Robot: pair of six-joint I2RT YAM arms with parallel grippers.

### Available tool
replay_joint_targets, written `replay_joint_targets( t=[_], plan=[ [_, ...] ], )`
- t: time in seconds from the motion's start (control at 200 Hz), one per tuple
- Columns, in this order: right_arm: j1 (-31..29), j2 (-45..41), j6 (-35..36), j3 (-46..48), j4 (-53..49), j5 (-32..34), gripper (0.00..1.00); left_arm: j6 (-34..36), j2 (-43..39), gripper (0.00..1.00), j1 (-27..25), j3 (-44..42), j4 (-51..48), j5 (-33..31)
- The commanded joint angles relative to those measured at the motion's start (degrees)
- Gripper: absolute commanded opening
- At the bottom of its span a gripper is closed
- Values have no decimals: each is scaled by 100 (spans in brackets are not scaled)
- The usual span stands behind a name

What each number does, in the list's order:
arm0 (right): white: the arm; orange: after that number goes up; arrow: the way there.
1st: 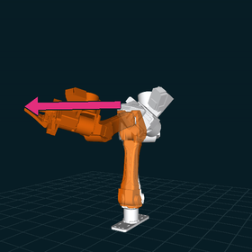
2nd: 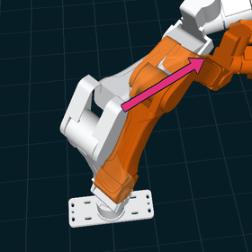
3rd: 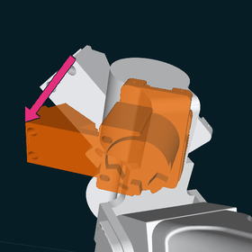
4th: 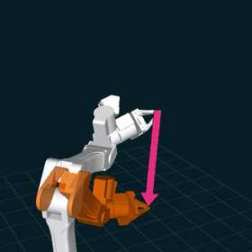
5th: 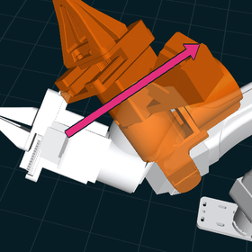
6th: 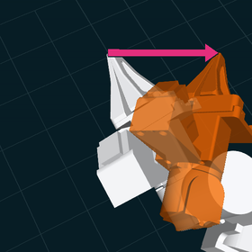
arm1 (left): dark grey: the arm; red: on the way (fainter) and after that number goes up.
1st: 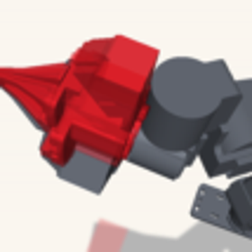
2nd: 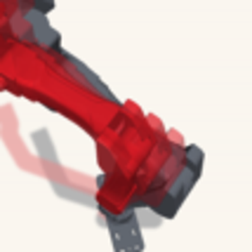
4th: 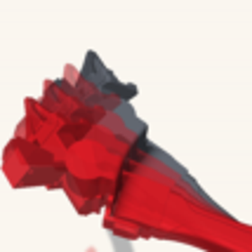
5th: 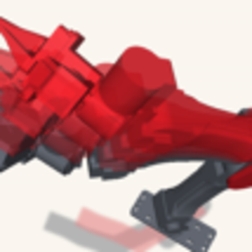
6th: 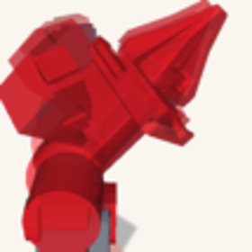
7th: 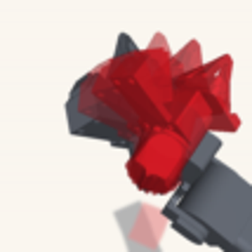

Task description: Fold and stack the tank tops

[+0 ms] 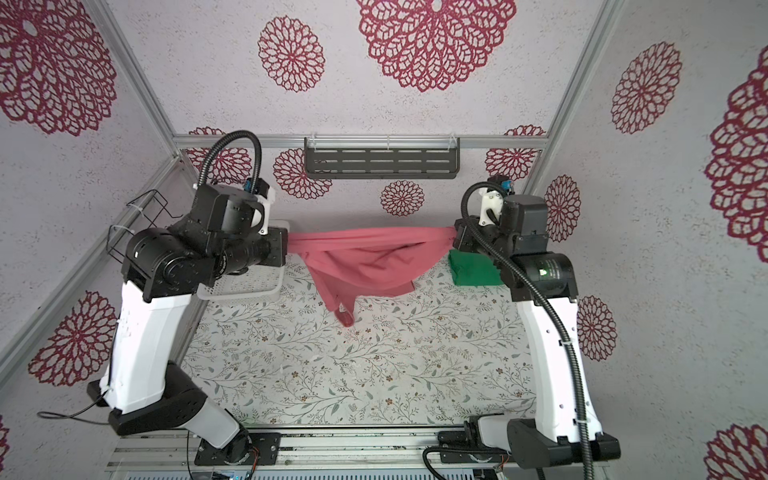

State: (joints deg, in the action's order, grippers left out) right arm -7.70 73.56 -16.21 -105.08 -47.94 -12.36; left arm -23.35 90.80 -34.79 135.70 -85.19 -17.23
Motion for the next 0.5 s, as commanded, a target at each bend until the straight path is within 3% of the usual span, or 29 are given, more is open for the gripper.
replay_joint_targets(
  t=[0.0,0.255,0.495],
  plan=[
    [41,22,-149,303,-334,122,0,29,-273,0,422,-899,283,239],
    [42,388,-269,1213,81,-227,0,-78,112,0,689,-2453,1551,1484],
    [-69,1728,-48,1267,-232,-159,0,-701,1037,0,688,-3212,2701,2070]
  ],
)
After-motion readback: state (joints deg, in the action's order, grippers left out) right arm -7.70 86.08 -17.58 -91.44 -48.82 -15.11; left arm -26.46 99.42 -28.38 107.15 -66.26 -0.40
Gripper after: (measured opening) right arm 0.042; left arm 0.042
